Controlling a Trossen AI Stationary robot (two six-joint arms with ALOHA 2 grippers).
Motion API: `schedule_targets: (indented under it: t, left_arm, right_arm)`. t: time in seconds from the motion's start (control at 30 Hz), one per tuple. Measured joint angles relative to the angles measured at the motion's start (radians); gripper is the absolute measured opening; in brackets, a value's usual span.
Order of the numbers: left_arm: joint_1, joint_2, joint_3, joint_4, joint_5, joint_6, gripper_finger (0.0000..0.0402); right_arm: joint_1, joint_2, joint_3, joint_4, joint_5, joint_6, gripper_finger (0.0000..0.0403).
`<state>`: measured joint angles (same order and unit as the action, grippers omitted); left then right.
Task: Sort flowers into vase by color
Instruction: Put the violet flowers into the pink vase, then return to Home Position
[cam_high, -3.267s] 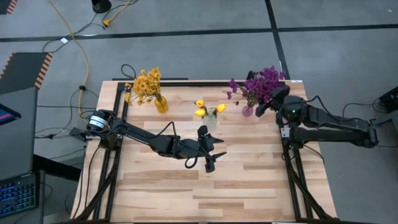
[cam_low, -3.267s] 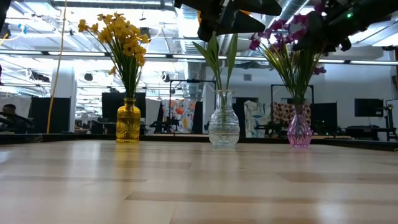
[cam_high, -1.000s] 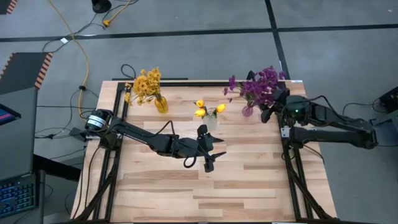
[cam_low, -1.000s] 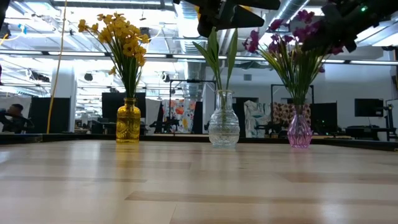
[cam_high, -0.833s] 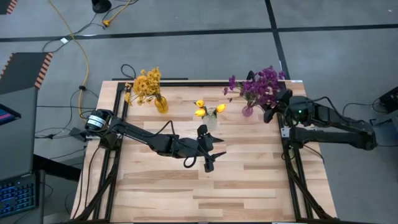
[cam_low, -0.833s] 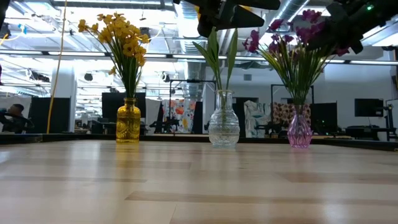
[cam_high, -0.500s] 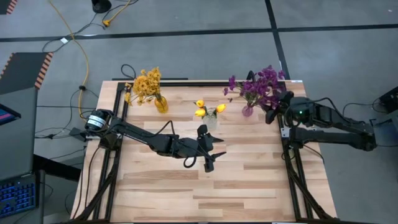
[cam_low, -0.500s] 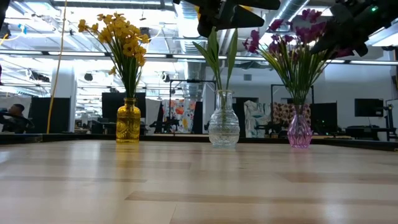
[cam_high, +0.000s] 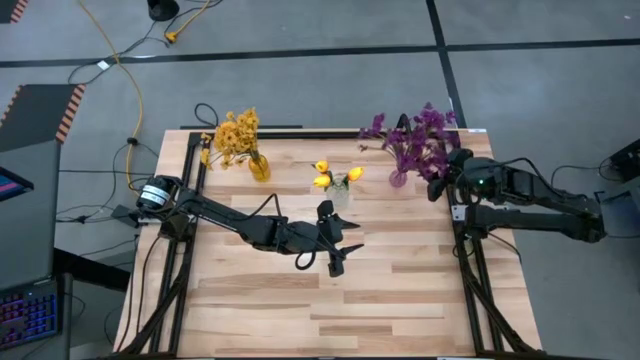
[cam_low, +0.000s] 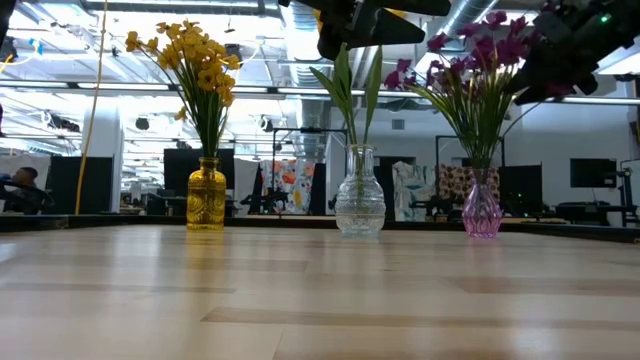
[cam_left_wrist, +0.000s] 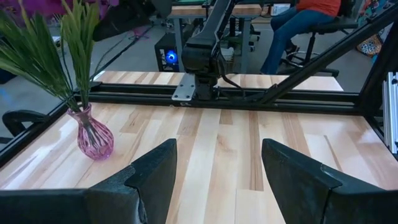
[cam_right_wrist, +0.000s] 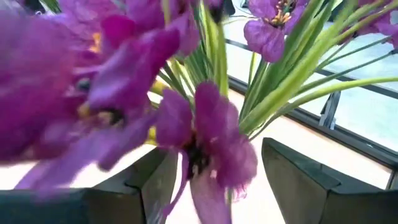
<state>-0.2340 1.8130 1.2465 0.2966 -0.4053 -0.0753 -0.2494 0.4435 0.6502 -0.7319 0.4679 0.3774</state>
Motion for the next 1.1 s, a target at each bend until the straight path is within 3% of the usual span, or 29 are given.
schedule_targets:
  t: [0.33,0.83,1.1]
  left_arm:
    - [0.000,0.000,0.000,0.000,0.000,0.000,0.0224]
    - [0.000,0.000,0.000,0.000,0.000,0.000,0.0224]
    - [0.000,-0.055,0.000,-0.039,0.000,0.029,0.0224]
  right_arm:
    - [0.000,0.000,0.039,-0.014,0.000,0.019,0.0261]
    - [0.000,0.000,0.191,-0.320,-0.001,0.149,0.0261]
    - [0.000,0.000,0.268,-0.386,-0.121,0.149,0.0261]
